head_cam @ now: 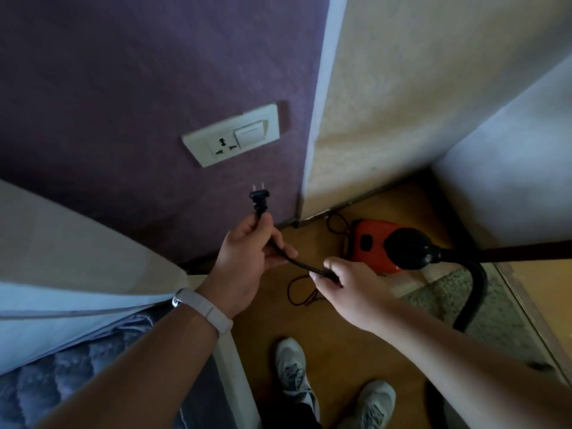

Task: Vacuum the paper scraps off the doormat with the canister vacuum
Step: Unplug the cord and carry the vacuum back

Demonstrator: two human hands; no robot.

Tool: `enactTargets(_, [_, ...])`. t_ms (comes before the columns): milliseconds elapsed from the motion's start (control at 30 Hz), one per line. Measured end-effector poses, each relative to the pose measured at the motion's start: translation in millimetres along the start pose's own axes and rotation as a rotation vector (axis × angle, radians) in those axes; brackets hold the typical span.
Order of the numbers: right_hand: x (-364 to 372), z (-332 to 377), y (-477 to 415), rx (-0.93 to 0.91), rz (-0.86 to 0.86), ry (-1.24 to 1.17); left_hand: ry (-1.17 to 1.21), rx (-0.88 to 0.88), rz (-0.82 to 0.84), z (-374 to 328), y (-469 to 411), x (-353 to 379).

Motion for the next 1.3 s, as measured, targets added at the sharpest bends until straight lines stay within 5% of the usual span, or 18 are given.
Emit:
enactTargets(267, [-23, -73, 15, 0.280, 0.029, -0.167, -0.387, 0.100, 0.138, -11, -22, 5])
enactTargets(433, [-51, -121, 38, 0.503, -0.069, -0.255, -0.843, 0.153, 0.169, -19, -38, 0])
enactTargets(600, [-70, -127, 41, 0.471, -0.126, -0.499, -1.218, 0.184, 0.233, 2, -45, 58])
enactTargets(733, [-87, -121, 40, 0.400, -0.170, -0.612, -1.065, 0.223, 0.230, 12, -30, 124])
enactTargets(833, [-104, -123, 49, 0.330, -0.145, -0.437, -0.928, 0.126, 0.299, 14, -13, 171])
enactTargets(1067, [-140, -160, 61, 0.311, -0.151, -0.321, -1.050, -0.034, 0.650, 41, 8, 247])
enactTargets(1300, [-175, -193, 90, 0.268, -0.231, -0.381, -1.076, 0.002, 0.693, 50, 15, 285])
Point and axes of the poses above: each hand's wrist, its own y-axis away from the middle knuckle, its own x-axis out of the palm, z = x × y, the point moved 7 cm from there along -y, towards the middle knuckle, and after that the axes turned 1 degree about z, right-handed, at the moved point
